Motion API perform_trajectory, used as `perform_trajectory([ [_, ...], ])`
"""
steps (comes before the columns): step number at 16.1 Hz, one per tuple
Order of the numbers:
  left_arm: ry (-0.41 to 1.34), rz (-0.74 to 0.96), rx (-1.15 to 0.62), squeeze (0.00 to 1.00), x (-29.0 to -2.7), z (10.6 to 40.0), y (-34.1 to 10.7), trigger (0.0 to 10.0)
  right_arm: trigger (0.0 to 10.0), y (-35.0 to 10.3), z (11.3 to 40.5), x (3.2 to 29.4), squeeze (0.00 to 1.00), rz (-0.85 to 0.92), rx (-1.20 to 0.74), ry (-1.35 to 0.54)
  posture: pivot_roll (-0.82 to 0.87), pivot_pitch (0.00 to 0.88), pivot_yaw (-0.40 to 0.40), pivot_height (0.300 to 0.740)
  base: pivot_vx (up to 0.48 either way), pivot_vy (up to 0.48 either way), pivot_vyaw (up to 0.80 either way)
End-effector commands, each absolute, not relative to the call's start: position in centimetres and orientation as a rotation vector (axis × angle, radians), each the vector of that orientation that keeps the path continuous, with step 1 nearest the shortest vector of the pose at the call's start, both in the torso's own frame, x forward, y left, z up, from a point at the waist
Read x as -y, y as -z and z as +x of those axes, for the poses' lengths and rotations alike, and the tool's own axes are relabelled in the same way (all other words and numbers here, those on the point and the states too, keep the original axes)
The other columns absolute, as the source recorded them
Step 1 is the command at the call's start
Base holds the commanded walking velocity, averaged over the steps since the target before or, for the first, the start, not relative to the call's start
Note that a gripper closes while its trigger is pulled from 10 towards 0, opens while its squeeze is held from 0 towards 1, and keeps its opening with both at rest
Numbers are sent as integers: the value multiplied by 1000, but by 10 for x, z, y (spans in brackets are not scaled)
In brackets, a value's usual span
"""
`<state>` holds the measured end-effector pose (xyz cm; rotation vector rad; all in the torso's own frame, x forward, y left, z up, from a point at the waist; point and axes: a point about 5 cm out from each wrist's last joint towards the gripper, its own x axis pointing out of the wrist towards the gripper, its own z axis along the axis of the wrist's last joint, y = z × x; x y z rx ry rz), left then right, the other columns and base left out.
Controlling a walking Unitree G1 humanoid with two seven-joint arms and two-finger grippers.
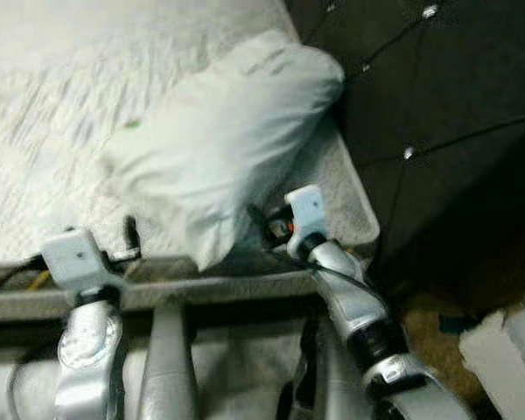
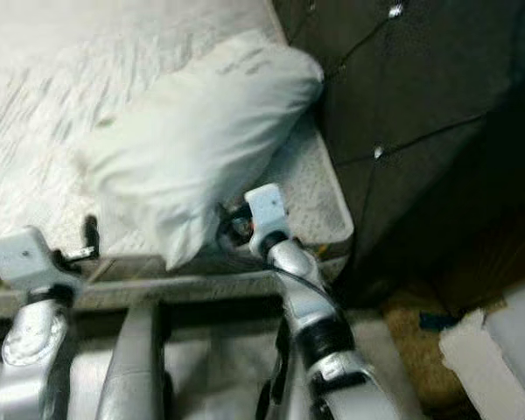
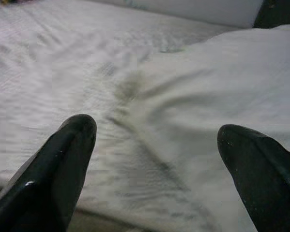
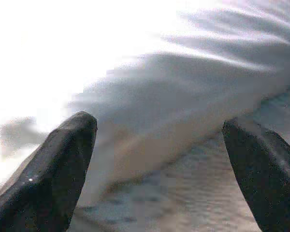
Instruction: Clean up the room
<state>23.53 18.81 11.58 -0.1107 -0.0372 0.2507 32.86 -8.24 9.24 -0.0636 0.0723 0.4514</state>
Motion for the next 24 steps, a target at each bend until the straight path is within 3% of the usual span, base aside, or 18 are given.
perform_trajectory([
  [1, -245, -104, 37, 0, -188, 236, -117, 10000, 10000, -90, 329, 85, 0, -56, -90, -444, 165, 131, -80, 525, 0, 0, 0],
  [11, -232, -99, 16, 0, -187, 236, -115, 10000, 10000, -84, 326, 87, 0, -129, -157, -564, 175, 114, -77, 525, 0, 0, 57],
  [18, -197, -82, -38, 0, -195, 228, -110, 10000, 10000, -100, 300, 114, 0, -188, -326, -1023, 160, 107, -48, 525, 0, 0, 0],
  [21, -164, -63, -50, 0, -194, 228, -111, 10000, 10000, -108, 296, 100, 0, -120, -363, -1107, 183, 101, -34, 525, 0, 0, 0],
  [24, -164, -43, -55, 0, -197, 227, -112, 10000, 10000, -103, 311, 79, 0, -98, -363, -944, 215, 96, -35, 525, 0, 0, 0],
])
